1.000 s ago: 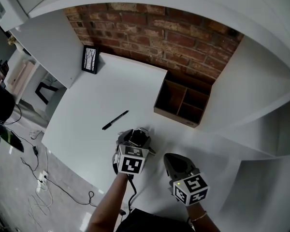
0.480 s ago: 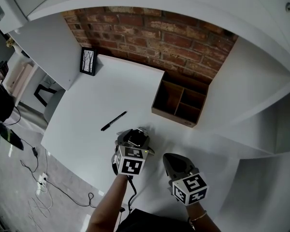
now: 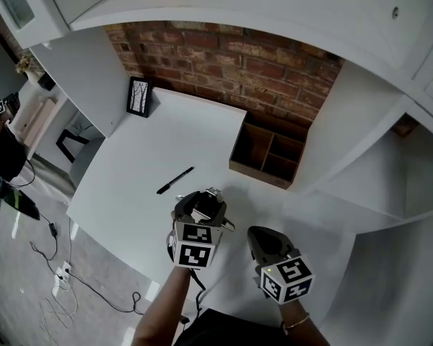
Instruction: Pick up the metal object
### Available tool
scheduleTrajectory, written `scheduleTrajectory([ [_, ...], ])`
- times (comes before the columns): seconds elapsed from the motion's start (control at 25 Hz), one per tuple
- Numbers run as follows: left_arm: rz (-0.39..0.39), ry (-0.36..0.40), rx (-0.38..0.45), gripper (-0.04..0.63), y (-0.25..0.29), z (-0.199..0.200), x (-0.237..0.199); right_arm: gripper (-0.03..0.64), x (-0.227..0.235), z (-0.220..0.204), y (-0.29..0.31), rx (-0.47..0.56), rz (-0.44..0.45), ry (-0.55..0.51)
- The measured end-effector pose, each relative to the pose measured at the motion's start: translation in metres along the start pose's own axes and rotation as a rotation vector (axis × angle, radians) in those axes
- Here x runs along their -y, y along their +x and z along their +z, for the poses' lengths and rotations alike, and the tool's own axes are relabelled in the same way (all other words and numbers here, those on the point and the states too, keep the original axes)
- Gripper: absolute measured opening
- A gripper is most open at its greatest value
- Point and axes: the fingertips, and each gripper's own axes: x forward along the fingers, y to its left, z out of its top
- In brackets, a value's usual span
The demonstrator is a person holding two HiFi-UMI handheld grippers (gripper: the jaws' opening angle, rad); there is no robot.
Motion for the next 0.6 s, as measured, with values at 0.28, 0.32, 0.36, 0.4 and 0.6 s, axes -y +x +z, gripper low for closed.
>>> scheduleTrajectory([
  [0.28, -0.001, -0.02, 0.102, 0.282, -0.053, 0.023, 0.006, 0.006, -0.006, 0.005, -0.017, 0.032, -0.03, -0.034],
  [0.32, -0.003, -0.023, 0.115, 0.282, -0.061, 0.025, 0.008, 0.005, -0.008, 0.006, -0.019, 0.036, -0.034, -0.04],
  [0.36, -0.005, -0.025, 0.128, 0.282, -0.068, 0.027, 0.009, 0.005, -0.01, 0.006, -0.022, 0.04, -0.036, -0.044],
  [0.4, -0.007, -0.026, 0.14, 0.282, -0.075, 0.029, 0.011, 0.005, -0.012, 0.006, -0.024, 0.043, -0.04, -0.049],
  [0.6, -0.008, -0.031, 0.195, 0.281, -0.112, 0.032, 0.015, 0.005, -0.026, 0.009, -0.039, 0.07, -0.054, -0.075],
])
